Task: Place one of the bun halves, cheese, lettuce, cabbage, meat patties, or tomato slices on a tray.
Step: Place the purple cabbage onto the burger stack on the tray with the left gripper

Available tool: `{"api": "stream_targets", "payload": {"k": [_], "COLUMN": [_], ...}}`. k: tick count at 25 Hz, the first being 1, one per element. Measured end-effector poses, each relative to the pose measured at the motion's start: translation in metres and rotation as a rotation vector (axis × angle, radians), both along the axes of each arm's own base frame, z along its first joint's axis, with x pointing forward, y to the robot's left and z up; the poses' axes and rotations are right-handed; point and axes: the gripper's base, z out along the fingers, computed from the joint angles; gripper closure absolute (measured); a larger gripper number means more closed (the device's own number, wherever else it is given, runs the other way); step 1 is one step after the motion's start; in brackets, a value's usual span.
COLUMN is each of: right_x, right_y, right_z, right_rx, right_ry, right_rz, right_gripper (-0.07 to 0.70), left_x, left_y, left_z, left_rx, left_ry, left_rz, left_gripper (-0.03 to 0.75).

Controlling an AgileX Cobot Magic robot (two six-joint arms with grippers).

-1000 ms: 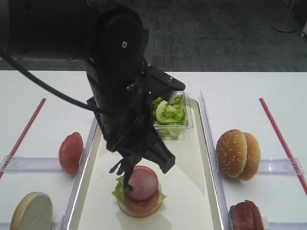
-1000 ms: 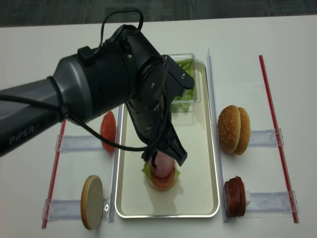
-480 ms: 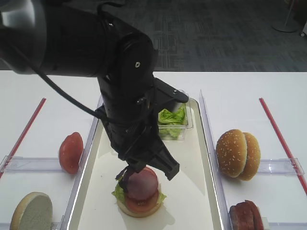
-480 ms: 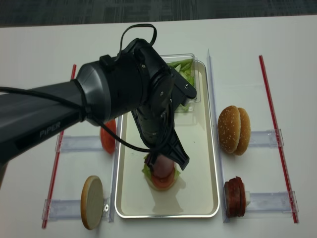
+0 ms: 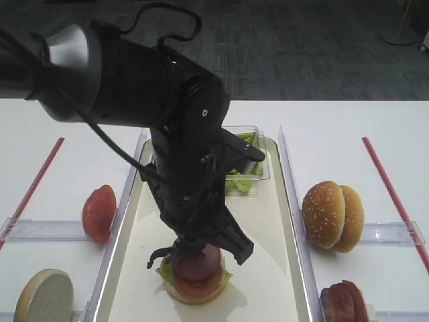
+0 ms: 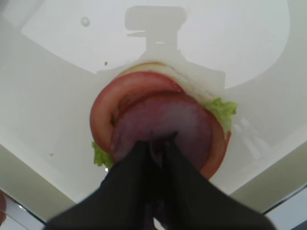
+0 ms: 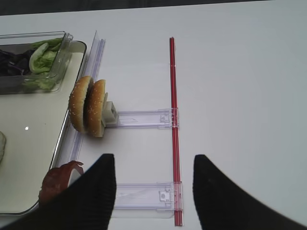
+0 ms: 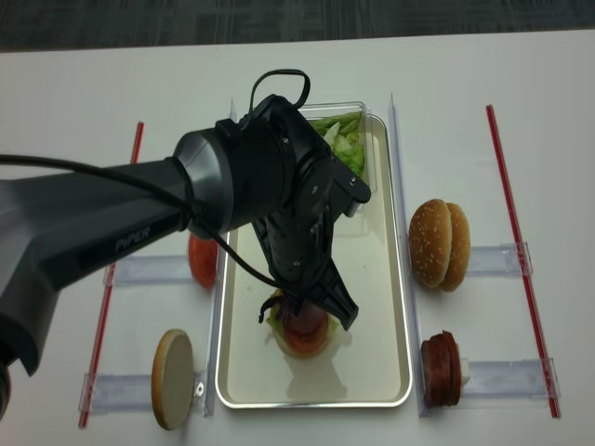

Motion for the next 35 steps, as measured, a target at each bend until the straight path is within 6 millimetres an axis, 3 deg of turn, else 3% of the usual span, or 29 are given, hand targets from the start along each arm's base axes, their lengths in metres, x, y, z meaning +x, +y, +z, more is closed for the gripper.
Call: {"api": "stream_targets", "payload": {"k": [19, 35], "right_x": [0.0000, 0.0002], "right_y": [0.0000, 0.0000], "right_z": [0.0000, 0.0003], "right_rx": [0.007, 0.007], "right_ry": [0.000, -0.003], "right_rz": [-0.004, -0.004], "right_gripper": [0.232, 0.232], "left_x": [0.0002, 0.0038], "left_y": [-0.0090, -0.0004], "left_z": [0.0008, 0.0003], "left_rx": [-0.101, 0.005], "left_ry": [0.000, -0.046], "left_rz": [0.014, -0.069], "left_gripper": [0.664, 0.664]}}
